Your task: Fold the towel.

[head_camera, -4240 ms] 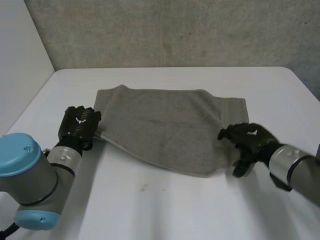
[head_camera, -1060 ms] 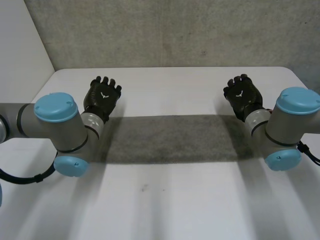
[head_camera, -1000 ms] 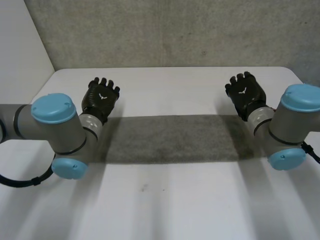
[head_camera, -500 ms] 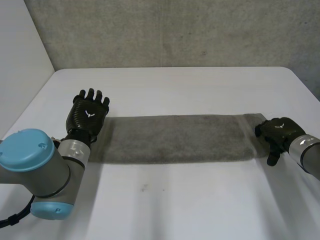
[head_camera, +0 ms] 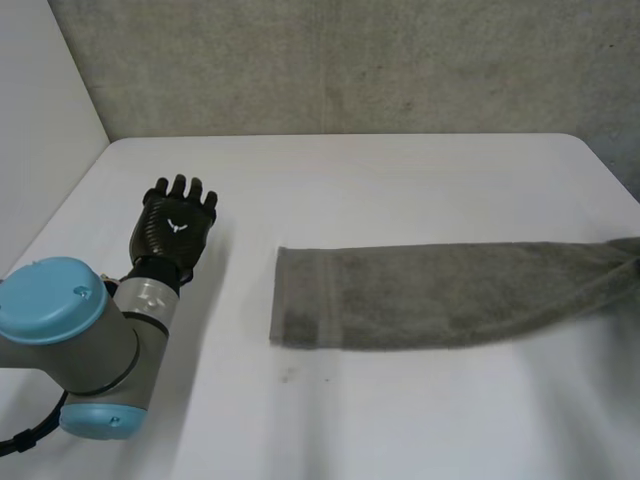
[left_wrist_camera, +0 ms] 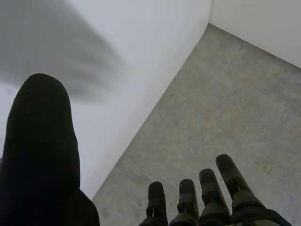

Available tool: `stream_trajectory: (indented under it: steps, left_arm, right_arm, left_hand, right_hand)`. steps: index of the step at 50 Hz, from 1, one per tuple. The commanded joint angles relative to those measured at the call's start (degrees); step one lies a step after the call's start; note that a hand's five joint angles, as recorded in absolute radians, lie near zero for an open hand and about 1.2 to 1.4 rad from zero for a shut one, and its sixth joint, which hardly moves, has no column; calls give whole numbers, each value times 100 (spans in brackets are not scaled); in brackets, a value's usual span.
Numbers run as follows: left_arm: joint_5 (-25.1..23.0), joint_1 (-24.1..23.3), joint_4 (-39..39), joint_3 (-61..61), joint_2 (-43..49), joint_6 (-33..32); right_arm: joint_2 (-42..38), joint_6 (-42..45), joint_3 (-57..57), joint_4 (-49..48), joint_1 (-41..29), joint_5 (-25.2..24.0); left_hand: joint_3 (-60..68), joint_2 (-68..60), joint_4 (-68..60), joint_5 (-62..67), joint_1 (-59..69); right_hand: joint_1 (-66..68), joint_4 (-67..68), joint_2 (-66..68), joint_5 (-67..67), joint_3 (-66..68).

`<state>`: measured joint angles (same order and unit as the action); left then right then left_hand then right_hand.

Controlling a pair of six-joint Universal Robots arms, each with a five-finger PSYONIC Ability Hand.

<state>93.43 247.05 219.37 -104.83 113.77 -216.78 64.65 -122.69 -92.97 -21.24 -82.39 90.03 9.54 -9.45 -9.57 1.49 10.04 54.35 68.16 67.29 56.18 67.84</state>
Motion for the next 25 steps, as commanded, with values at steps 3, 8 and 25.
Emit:
stream_trajectory:
  steps: [3,8,25]
  left_arm:
    - [-9,36,-316,59,-497,1639]
    - [-87,202,-1096,208,-874,3148]
    - [-474,291,-1573,279,-936,3819]
  right_arm:
    - [531,-695,-266,-478,-1333,-390]
    - [742,-775,-608,-1460,-2867,-942]
    - [-840,-344,-345,-1585,-4989,-2130]
  left_hand:
    - [46,-55,-43,-149,-4]
    - [46,-55,-43,-149,-4]
    - [46,-55,-43,-149,-4]
  right_hand:
    - [2565,1184,1271,1382,1216]
    - [2565,1184,1271,1382,1216]
    - [2565,1184,1271,1382,1216]
